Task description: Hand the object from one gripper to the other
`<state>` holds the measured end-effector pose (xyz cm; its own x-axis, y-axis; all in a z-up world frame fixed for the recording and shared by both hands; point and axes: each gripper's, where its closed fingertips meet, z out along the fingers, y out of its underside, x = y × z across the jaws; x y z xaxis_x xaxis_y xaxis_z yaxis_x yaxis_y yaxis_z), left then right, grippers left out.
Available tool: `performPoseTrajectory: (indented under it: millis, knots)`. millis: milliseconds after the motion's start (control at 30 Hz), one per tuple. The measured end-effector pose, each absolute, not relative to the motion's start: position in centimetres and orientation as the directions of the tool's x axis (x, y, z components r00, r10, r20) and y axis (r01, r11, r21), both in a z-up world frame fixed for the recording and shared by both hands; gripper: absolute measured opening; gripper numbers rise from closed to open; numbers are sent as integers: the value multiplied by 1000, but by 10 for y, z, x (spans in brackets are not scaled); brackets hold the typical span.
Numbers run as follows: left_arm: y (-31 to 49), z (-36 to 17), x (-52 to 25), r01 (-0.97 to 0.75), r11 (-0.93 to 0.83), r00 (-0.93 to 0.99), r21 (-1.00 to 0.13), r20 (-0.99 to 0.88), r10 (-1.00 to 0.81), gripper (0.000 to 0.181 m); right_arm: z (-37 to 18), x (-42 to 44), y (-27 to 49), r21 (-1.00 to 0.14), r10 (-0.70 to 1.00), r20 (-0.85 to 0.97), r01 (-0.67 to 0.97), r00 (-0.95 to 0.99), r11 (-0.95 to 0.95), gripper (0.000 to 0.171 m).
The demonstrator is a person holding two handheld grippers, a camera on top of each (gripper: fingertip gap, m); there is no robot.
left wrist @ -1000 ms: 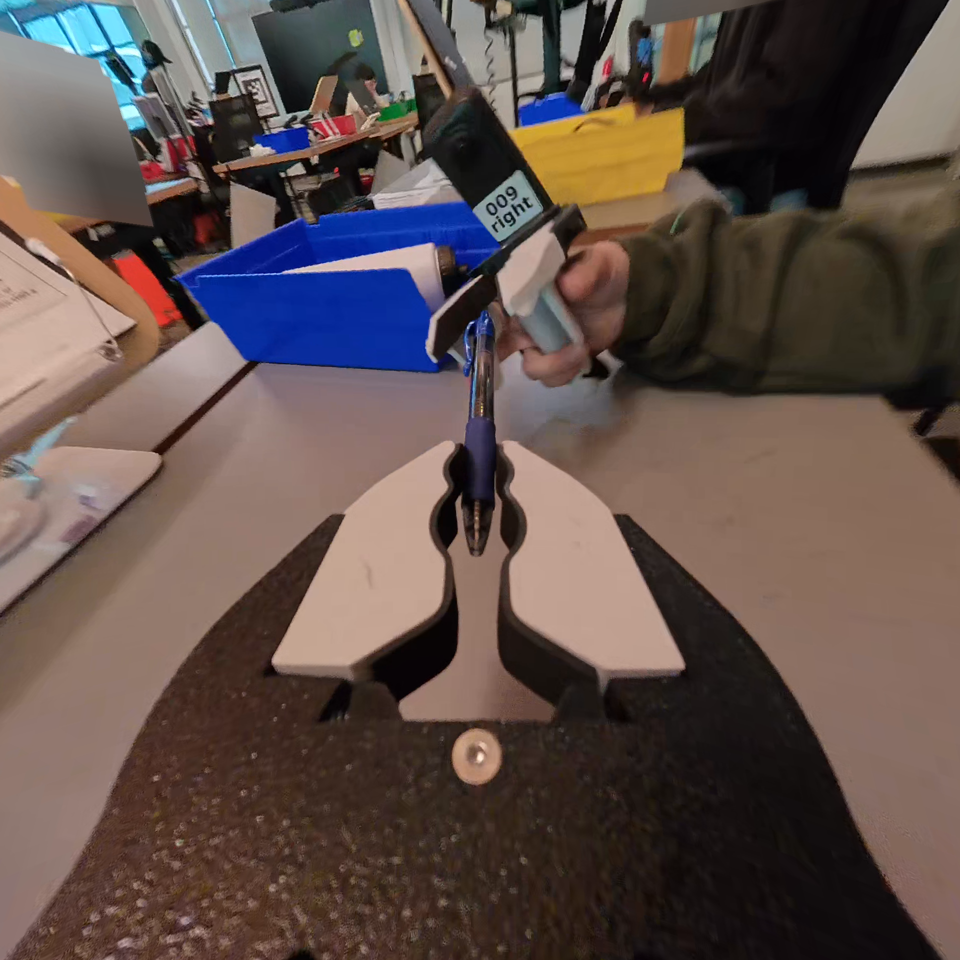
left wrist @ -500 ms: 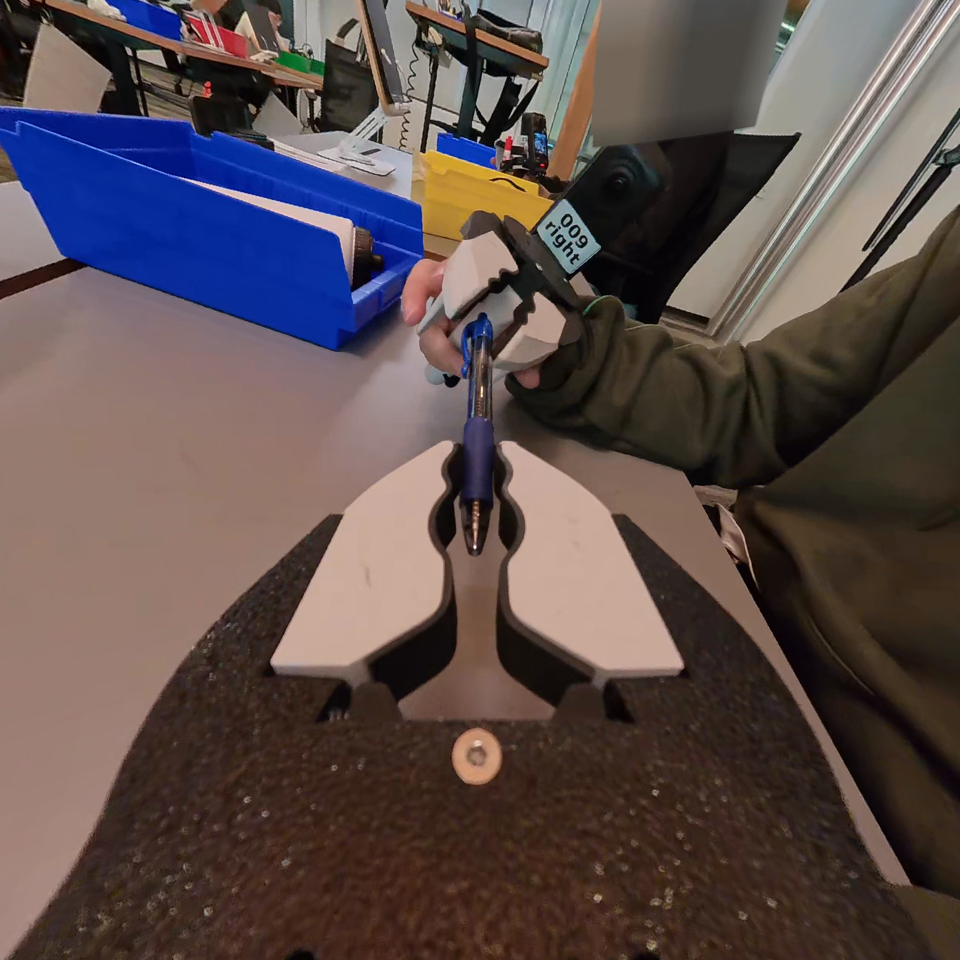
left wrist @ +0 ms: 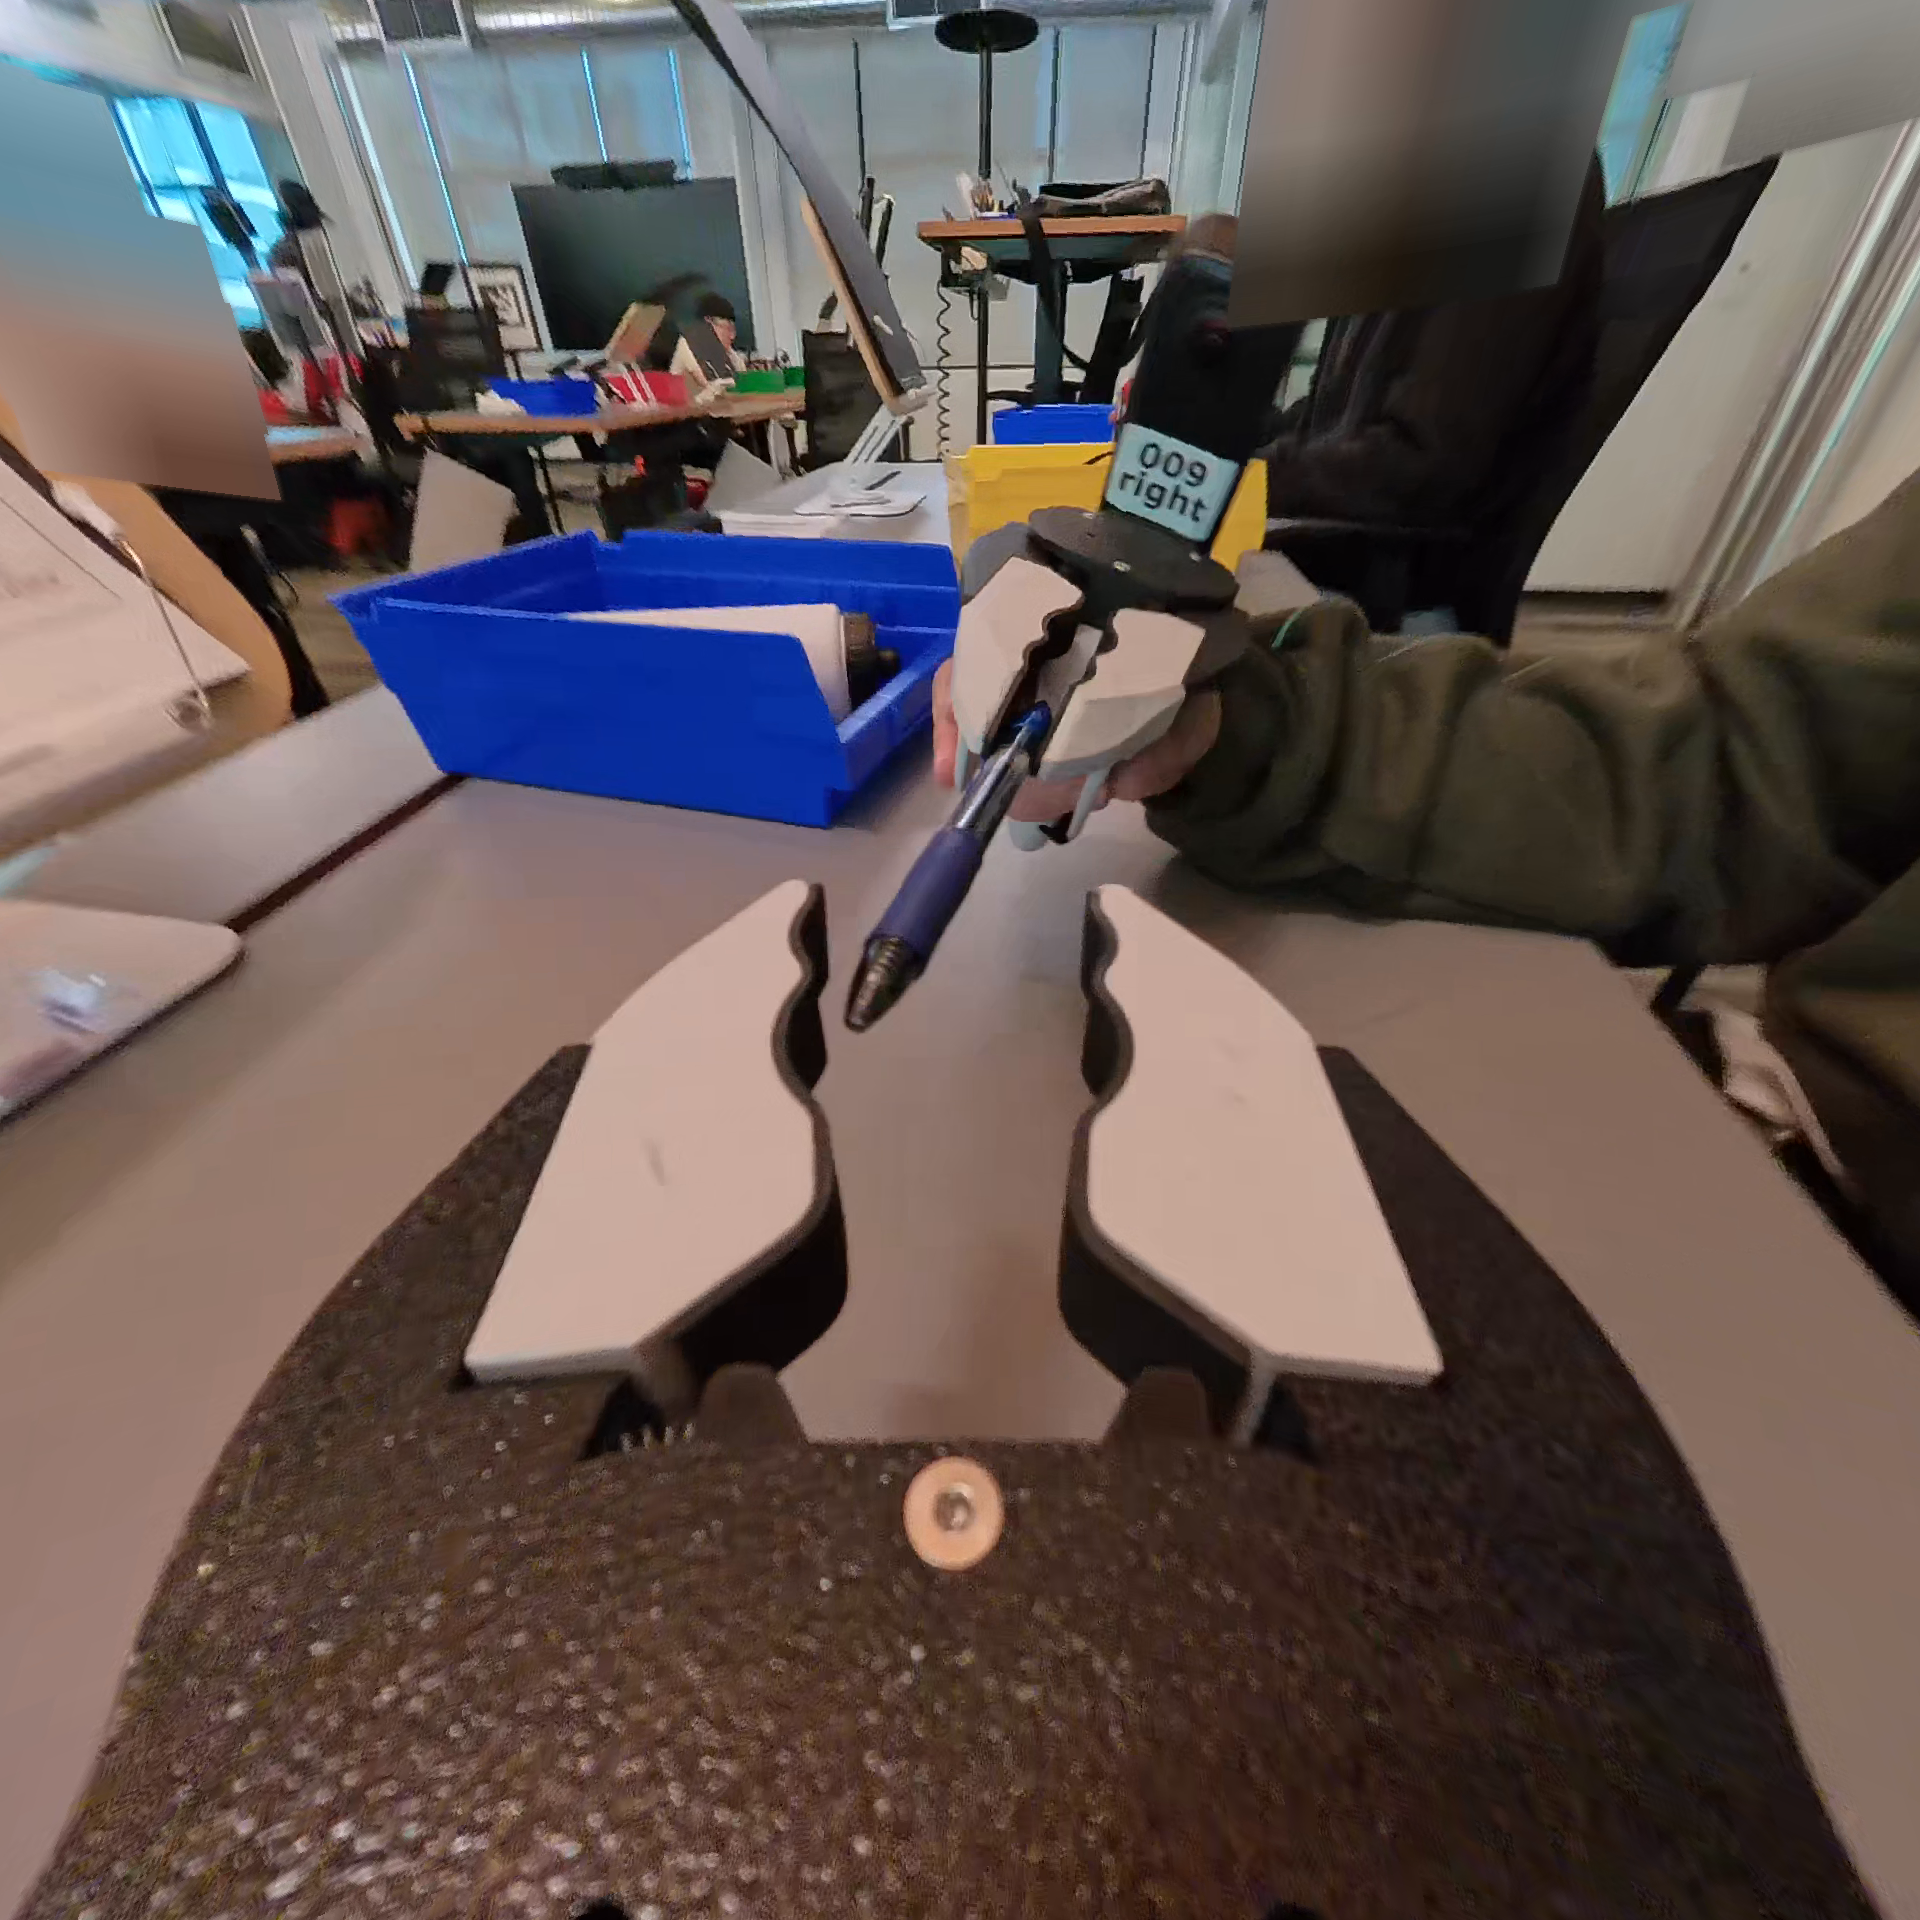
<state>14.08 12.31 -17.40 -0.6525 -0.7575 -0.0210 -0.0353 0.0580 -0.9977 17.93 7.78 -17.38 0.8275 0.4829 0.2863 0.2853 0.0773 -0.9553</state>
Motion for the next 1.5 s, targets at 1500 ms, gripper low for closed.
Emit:
performPoseTrajectory:
  millis: [1500]
  knots:
    - [92,-151,162,-116,-373,-744,-921,329,-581,11,-134,182,87,-935,497,-117,-265,860,238,29]
